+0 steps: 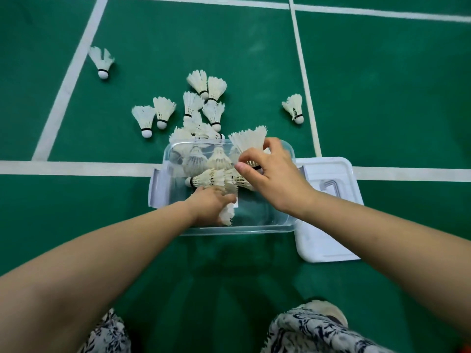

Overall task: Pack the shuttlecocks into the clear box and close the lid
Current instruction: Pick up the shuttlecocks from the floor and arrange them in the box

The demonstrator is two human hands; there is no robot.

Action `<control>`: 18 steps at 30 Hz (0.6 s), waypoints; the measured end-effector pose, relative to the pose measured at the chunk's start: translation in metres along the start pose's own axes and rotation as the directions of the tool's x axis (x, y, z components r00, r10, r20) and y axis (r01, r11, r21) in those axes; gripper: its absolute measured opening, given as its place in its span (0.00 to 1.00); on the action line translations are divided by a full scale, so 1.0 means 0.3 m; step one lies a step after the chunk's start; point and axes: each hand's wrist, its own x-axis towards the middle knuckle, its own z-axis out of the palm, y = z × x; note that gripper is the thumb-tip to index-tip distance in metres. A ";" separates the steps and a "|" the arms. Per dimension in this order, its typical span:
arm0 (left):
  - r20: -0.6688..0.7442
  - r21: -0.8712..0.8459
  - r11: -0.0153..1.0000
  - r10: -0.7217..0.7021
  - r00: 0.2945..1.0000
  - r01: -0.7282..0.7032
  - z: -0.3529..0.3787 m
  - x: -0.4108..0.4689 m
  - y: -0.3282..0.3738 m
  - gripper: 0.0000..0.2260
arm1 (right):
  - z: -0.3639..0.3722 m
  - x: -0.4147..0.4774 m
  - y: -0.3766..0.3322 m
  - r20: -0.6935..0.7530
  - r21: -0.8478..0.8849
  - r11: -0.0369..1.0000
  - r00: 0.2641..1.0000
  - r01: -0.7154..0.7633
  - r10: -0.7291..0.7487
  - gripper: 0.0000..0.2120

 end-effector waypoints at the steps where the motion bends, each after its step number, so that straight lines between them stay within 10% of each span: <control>1: 0.022 0.003 1.000 -0.015 1.000 0.015 0.003 -0.005 -0.001 0.25 | 0.000 0.004 -0.003 0.003 -0.005 1.000 1.000 0.004 -0.004 0.13; 12: 0.100 -0.321 0.944 -0.053 0.994 0.083 0.006 -0.003 -0.027 0.34 | 0.026 -0.010 0.028 0.003 0.002 1.000 1.000 -0.003 0.003 0.12; 18: -0.073 -0.768 0.639 -0.141 0.987 0.034 -0.112 -0.044 -0.027 0.32 | 0.027 -0.041 0.058 0.017 -0.003 0.999 0.999 -0.050 0.050 0.10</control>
